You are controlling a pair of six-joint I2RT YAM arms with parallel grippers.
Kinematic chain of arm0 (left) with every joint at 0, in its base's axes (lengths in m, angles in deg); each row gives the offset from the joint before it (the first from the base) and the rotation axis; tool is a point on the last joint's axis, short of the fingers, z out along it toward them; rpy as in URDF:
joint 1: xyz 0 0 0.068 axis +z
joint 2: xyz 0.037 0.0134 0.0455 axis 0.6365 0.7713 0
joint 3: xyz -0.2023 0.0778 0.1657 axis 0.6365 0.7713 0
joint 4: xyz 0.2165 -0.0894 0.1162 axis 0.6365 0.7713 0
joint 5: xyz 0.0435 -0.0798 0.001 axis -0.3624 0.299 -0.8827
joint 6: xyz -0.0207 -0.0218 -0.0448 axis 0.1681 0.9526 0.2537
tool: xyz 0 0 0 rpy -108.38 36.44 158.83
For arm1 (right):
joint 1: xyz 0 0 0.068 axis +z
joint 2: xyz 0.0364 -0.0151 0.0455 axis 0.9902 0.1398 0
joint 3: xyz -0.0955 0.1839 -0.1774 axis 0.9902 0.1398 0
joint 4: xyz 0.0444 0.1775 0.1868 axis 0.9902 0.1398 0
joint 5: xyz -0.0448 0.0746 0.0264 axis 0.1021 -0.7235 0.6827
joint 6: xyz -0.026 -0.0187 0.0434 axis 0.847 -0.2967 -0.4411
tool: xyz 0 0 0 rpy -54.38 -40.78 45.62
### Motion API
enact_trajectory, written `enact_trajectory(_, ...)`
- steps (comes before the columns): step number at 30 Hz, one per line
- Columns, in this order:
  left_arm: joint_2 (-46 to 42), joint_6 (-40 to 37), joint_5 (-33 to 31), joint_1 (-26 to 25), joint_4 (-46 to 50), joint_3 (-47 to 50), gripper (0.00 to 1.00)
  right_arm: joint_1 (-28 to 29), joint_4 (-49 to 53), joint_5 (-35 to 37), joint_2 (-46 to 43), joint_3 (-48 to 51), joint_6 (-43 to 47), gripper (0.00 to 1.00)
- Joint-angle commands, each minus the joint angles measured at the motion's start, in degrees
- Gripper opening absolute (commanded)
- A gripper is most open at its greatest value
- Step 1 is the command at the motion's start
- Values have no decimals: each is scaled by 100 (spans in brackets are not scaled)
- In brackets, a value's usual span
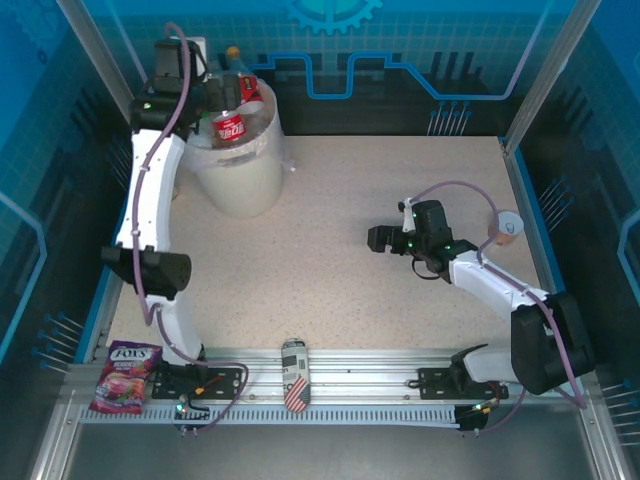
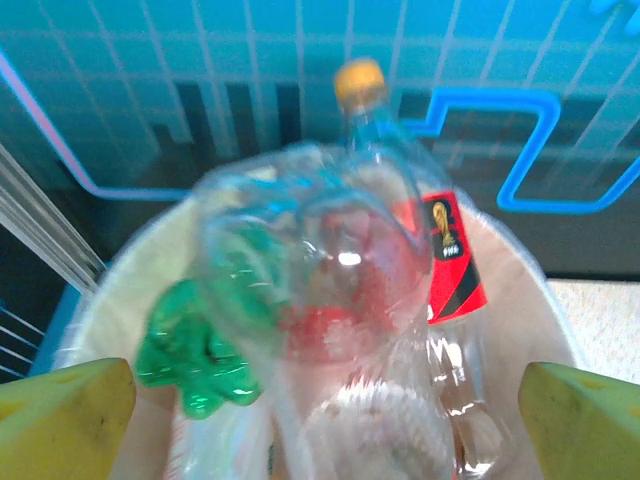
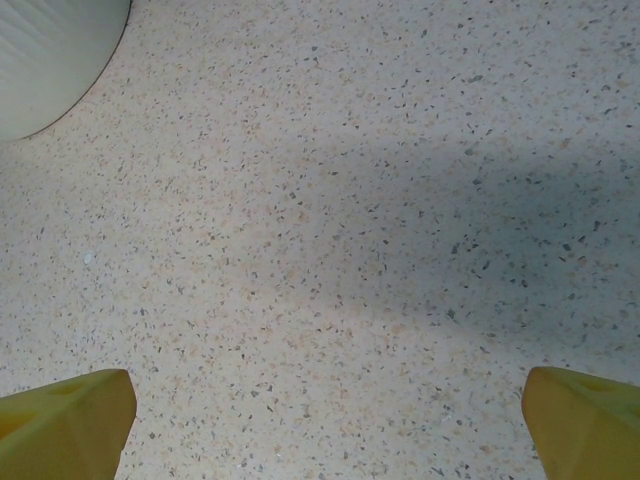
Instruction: Put the plastic bottles in the bin
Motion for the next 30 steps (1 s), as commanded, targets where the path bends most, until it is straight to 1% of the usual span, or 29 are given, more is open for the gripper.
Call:
enact_trajectory(1,-614,-66,-357,-55,-473,382,99,114,-164,-38,87,-101,-48,100)
enact_trajectory(3,-820,-66,-436,-131,-677,777,92,130,-149,-41,98,-117,-28,100)
enact_trajectory(7,-1116,169,-475,-325,-1073,1482,66,132,-142,-16,71,-97,-31,100)
enact_trajectory(8,-1121,234,-465,-349,-1126,1580,60,132,-140,-16,72,-96,-35,100)
enact_trajectory(11,-955,329,-491,-359,-1224,1658,47,136,-128,-24,67,-97,-31,100)
enact_trajectory(18,-164,418,-735,-320,-1166,1247,46,141,-89,15,-30,-44,-26,100)
enact_trajectory(22,234,532,-719,-221,-1123,941,46,141,-69,35,-92,7,-24,100)
enact_trajectory(25,361,532,-675,-191,-1165,829,47,141,-74,35,-90,35,-32,100)
enact_trajectory(27,423,515,-652,-166,-1153,747,49,139,-96,28,-69,34,-36,100)
enact_trajectory(29,524,532,-616,-103,-1075,624,57,141,-131,11,-31,25,-42,100)
enact_trajectory(30,567,555,-606,-67,-1026,570,59,141,-148,-6,-8,18,-50,100)
